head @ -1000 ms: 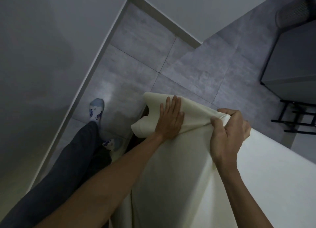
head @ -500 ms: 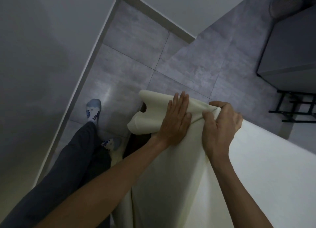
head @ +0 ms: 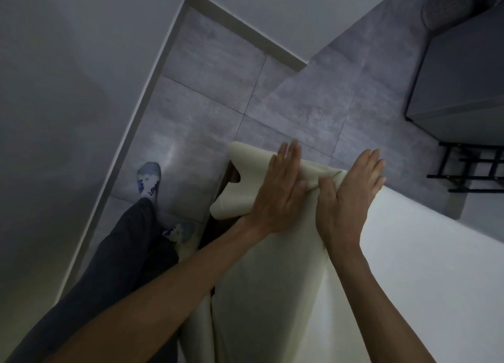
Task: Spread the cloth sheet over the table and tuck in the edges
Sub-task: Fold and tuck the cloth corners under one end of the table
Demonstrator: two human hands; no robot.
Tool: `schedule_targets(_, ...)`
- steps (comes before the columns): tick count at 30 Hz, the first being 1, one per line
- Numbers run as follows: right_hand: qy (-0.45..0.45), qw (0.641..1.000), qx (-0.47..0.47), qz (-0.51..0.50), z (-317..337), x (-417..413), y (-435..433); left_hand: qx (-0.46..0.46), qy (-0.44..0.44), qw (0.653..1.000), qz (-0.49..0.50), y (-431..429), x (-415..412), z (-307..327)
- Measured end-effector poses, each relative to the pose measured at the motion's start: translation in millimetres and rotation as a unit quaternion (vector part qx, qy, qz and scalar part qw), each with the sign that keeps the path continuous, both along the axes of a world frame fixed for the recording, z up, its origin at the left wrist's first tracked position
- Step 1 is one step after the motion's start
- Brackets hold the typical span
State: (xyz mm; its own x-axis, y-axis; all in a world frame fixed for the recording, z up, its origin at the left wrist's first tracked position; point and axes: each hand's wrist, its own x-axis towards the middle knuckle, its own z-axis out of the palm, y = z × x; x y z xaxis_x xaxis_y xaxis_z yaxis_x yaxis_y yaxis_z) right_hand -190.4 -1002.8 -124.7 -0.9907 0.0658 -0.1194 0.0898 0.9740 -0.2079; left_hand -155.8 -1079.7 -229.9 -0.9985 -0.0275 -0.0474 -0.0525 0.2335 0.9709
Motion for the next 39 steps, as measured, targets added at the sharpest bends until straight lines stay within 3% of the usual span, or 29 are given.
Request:
schedule_targets(5, 0.003, 1.000, -0.008, -0.006, 0, 1, 0, -0.018, -0.020, 0.999, -0.017, 11, -10, -27)
schedule_targets(13, -0.003, 1.000, -0.015, -0.013, 2, 0, 0, -0.122, -0.142, 0.982, -0.039, -22, -3, -107)
schedule_targets(20, -0.002, 1.000, -0.011, -0.019, 3, -3, -3, -0.032, -0.007, 0.999, -0.011, -3, -27, -27)
schedule_targets(29, 0.004, 1.000, -0.027, -0.012, 3, -3, -2, -0.074, -0.124, 0.989, -0.034, -9, -8, -96)
schedule_targets(35, 0.012, 0.999, -0.032, -0.032, 3, -3, -5, -0.046, -0.040, 0.997, -0.050, -3, -5, -57)
schedule_targets(39, 0.019, 0.999, -0.031, -0.032, 1, -3, -4, -0.054, -0.045, 0.995, -0.069, -2, 2, -67)
